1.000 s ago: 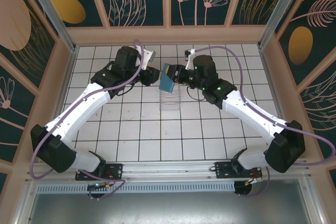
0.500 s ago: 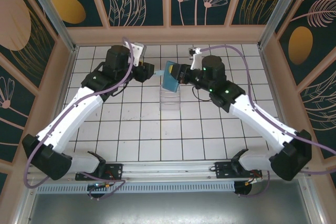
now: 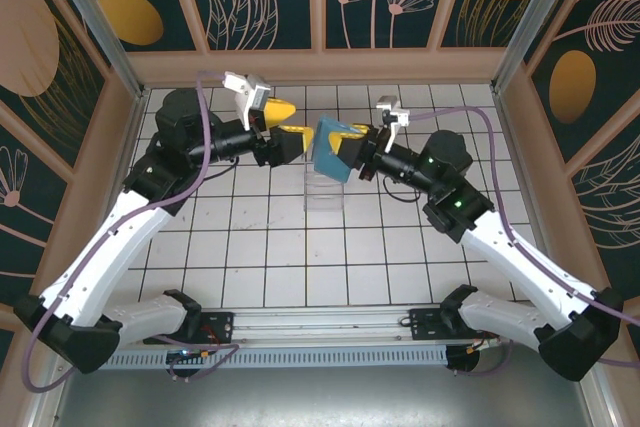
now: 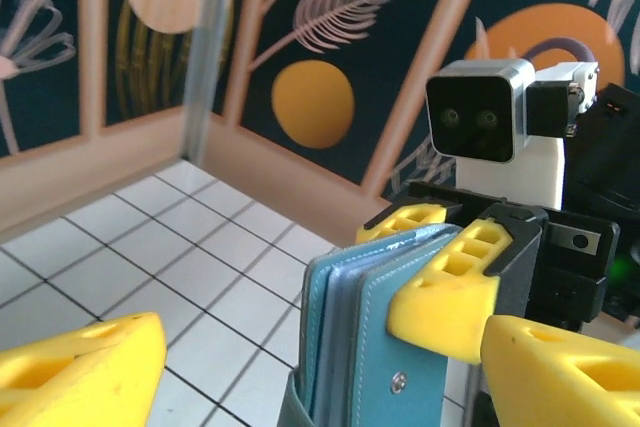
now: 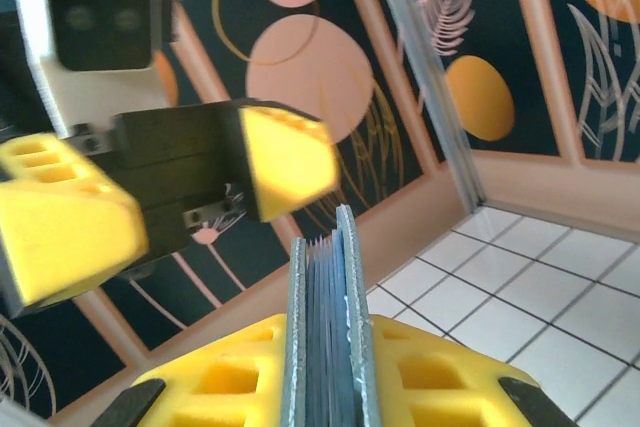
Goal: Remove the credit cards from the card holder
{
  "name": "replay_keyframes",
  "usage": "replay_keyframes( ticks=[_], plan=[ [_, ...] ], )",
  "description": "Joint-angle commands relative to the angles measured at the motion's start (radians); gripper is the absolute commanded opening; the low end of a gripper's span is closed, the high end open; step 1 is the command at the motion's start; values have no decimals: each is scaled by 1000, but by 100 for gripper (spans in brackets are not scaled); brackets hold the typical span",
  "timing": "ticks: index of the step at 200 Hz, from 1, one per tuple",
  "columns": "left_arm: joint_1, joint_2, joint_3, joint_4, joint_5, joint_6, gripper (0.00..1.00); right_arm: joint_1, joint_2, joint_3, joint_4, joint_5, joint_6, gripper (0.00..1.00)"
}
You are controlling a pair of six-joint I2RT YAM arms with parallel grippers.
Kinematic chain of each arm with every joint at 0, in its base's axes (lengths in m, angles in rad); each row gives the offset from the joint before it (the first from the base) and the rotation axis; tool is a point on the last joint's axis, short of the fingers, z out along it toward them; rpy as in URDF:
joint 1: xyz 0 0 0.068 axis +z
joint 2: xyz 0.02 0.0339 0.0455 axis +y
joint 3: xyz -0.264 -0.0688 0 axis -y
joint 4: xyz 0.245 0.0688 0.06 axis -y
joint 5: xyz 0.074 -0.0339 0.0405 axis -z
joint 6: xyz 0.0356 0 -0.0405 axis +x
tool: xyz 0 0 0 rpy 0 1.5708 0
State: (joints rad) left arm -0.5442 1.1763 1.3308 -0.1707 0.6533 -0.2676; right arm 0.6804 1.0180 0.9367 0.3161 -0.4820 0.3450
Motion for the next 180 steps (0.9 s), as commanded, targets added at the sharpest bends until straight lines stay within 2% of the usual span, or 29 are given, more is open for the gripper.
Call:
replay_keyframes(
  ticks=[1,24,57,88,159,180],
  plan=[
    [-2,26,17,-11,125,13,81,14,-52,-30,156,-112,-60,0],
    [-3,21,18,-39,157,49,74,17,-86,-41,179,-177,-84,0],
    [-3,4,15,-20,296,70,63,25,-112,-31,175,-256,-109,0],
    [-2,-13,5,1,381,80,53,39,-113,-4,184,-315,-98,0],
    [-3,-10,5,12,409,82,43,91,-101,45,200,-405,-88,0],
    [-3,-4,11,14,417,80,37,106,-86,64,175,-416,-102,0]
  ],
)
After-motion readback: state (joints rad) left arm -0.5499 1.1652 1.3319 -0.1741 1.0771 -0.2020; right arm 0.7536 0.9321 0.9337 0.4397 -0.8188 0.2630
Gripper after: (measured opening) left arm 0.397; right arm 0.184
